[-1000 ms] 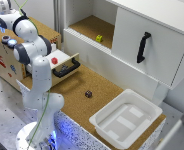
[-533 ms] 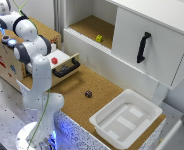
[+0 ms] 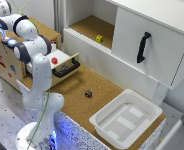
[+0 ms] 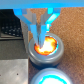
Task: Turn on the red light
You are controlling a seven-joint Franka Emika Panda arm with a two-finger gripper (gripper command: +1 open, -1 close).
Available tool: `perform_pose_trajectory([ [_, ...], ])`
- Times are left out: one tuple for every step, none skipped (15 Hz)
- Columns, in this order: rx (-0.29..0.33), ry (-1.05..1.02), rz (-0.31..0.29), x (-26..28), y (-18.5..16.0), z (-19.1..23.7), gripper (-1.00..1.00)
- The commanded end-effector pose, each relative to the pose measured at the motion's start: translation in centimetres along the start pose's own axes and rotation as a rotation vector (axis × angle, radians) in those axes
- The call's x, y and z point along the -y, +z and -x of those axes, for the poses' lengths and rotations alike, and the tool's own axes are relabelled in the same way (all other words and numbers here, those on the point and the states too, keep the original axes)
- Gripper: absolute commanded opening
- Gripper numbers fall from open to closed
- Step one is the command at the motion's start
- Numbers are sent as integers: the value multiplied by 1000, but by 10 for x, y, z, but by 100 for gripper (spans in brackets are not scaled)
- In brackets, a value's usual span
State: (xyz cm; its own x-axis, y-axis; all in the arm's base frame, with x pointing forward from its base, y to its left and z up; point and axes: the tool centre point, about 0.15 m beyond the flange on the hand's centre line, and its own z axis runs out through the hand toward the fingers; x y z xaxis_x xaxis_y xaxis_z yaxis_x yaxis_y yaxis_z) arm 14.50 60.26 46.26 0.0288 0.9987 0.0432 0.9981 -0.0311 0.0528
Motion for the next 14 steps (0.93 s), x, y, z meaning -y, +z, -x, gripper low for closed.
perform_pose_trajectory([
  [80,67,-6,-19,-43,-26,-100],
  [83,80,5,-22,-57,-20,-100],
  [83,105,14,-27,-72,-10,-100],
  [88,125,43,-33,-82,-2,100],
  [71,153,49,-38,-91,4,100],
  [63,167,57,-41,-94,7,100],
  [41,193,64,-46,-99,13,100],
  [33,209,64,-48,-100,18,100],
  [18,225,64,-50,-100,25,100],
  [11,234,70,-53,-102,29,100],
  [0,243,73,-55,-102,36,100],
  [-17,259,78,-58,-102,44,100],
  [-34,267,89,-63,-103,54,100],
  [-53,269,96,-67,-105,63,100],
])
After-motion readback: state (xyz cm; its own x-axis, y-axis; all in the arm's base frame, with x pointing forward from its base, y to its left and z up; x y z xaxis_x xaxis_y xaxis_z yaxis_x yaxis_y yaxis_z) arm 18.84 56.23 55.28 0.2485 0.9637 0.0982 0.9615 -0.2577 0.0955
